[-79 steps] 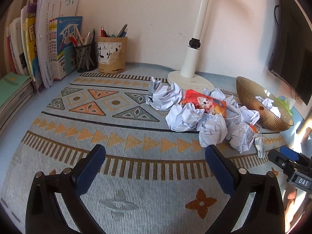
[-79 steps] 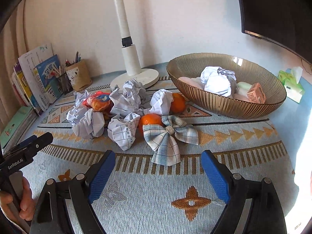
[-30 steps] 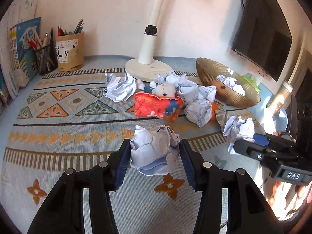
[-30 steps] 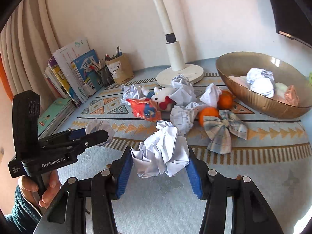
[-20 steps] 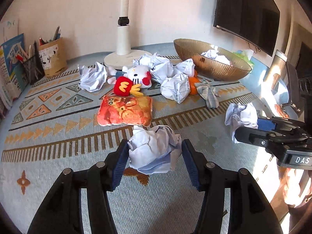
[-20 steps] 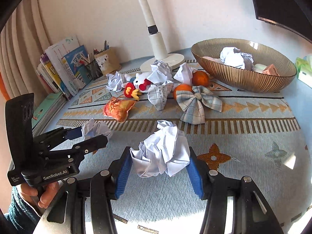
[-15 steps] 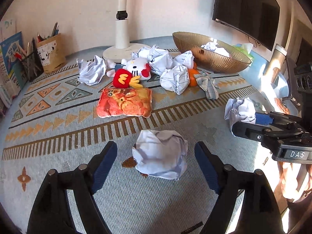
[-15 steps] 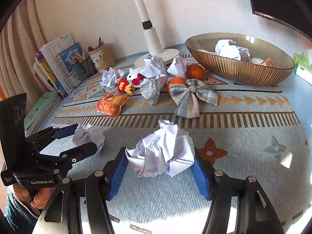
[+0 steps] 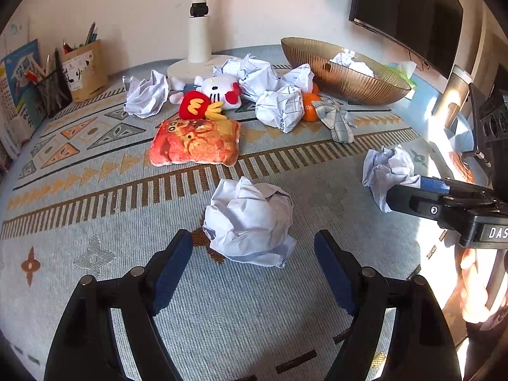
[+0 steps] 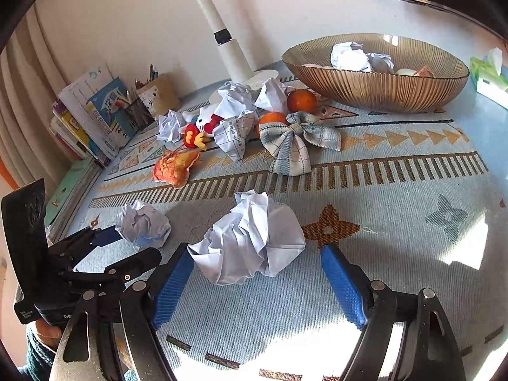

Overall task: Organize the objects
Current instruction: 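Drop the paper balls into the woven bowl with both grippers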

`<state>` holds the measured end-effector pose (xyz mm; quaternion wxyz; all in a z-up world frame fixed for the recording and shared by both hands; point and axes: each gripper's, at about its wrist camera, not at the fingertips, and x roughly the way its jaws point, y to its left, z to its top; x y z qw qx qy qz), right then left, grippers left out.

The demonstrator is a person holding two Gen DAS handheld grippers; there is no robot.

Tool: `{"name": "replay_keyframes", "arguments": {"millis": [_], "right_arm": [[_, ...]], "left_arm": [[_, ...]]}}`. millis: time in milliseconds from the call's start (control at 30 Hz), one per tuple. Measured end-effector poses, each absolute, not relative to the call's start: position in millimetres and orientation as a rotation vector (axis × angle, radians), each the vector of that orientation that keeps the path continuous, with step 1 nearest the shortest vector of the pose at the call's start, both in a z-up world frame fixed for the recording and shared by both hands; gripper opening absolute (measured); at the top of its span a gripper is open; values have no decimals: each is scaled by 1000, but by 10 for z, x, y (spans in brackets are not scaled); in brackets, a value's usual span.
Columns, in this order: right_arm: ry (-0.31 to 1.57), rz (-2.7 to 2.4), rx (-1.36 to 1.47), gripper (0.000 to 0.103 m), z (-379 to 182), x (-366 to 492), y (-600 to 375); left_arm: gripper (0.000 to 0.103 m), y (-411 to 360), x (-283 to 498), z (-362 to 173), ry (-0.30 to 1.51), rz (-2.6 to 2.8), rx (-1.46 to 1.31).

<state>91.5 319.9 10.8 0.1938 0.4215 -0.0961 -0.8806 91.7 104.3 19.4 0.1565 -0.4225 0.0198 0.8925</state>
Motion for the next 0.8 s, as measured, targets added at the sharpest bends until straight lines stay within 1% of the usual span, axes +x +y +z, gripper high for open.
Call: {"name": "replay_keyframes", "arguments": {"millis": [33,100,167,200,233,267,333,400,500,667,800], "right_arm": [[-267,-2472,1179,81,104,917,3185],[-265,-2475,1169,81,107,926,3166],[-283,-2473,1154,80,113,930,3166],[-298,-2472,1142,77,117,941,3168],[-312,-2458,1129,62,121,944,3166],[-317,-2439,1126,56,126,944,3151],[-263,-2485,1110,54,179,980,3108],[-236,-2509,1074,53,277,1033,3116],[-259,-2559,974,53,566,1088,3278],[-280,-2733,784,54,1212,1033,3756],[-396,-2861,712,54,1519,745,4193]], "left_arm": [[60,1032,915,198,39,2552,-1205],[53,1021,906,199,34,2566,-1207],[51,996,905,207,9,2560,-1201],[49,990,910,217,1,2560,-1193],[48,988,914,227,-9,2559,-1186],[47,982,916,239,-25,2553,-1179],[47,1003,936,284,-57,2533,-1156],[47,1058,966,371,-51,2528,-1123],[46,1200,978,585,1,2527,-1061],[45,1603,854,1119,99,2489,-880],[45,2031,486,1442,145,2461,-775]]}}
